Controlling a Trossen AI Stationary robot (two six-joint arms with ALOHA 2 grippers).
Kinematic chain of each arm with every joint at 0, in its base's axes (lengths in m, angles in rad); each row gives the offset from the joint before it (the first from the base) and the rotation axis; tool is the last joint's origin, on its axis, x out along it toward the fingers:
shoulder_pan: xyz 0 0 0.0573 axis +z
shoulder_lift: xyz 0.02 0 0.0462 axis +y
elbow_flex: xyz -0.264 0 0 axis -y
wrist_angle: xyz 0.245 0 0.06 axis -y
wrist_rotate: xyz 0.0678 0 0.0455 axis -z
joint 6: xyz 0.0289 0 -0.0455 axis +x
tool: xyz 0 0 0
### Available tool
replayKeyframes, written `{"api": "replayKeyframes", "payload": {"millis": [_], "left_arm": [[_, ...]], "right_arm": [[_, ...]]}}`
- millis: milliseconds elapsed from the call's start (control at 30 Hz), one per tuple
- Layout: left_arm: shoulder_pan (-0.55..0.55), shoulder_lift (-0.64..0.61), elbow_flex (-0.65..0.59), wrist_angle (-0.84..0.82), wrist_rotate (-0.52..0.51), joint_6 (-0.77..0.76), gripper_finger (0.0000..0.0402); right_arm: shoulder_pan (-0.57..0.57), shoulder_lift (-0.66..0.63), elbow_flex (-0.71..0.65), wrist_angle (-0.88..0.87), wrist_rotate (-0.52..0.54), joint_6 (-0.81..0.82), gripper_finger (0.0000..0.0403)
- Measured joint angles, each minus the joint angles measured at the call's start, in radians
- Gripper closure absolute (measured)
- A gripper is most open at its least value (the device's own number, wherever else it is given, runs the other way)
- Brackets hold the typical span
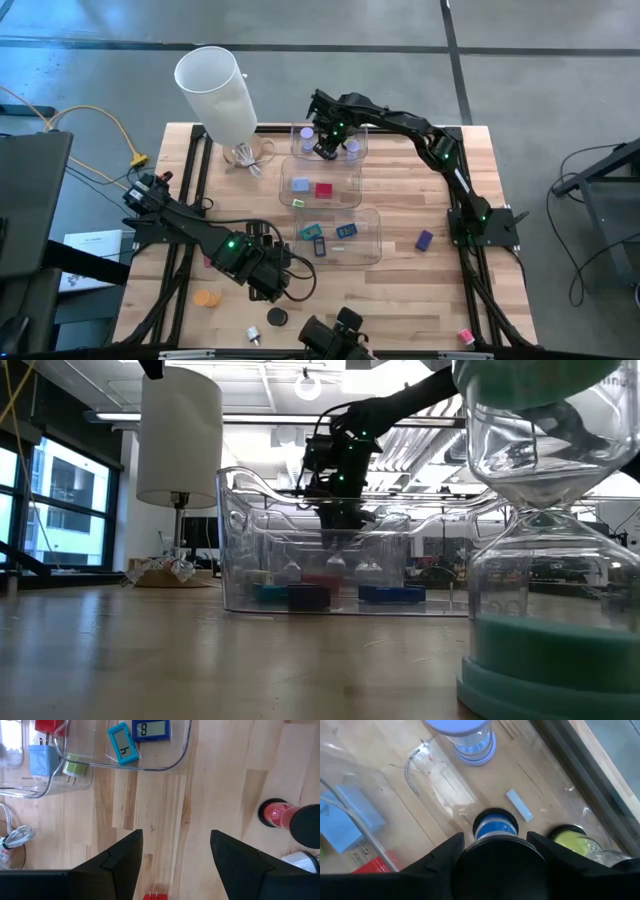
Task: Pick & Place Office items
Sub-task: Put the blue hourglass in the top transparent bin
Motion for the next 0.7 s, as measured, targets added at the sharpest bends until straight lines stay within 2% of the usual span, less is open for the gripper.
{"api": "replayKeyframes", "payload": {"millis": [167,433,700], "left_arm": [[0.0,0.0,0.0,0.0,0.0,0.0,0.0179],[0.0,0.0,0.0,0.0,0.0,0.0,0.0179],[0.0,0.0,0.0,0.0,-0.001,0.0,0.0179]], "right_arm": [[0.0,0.0,0.0,0.003,0.0,-0.001,0.0207],[0.0,-0.001,0.0,0.005,0.0,0.025,0.0178],[0.0,-0.001,0.0,0.011,0.0,0.027,0.0174]]}}
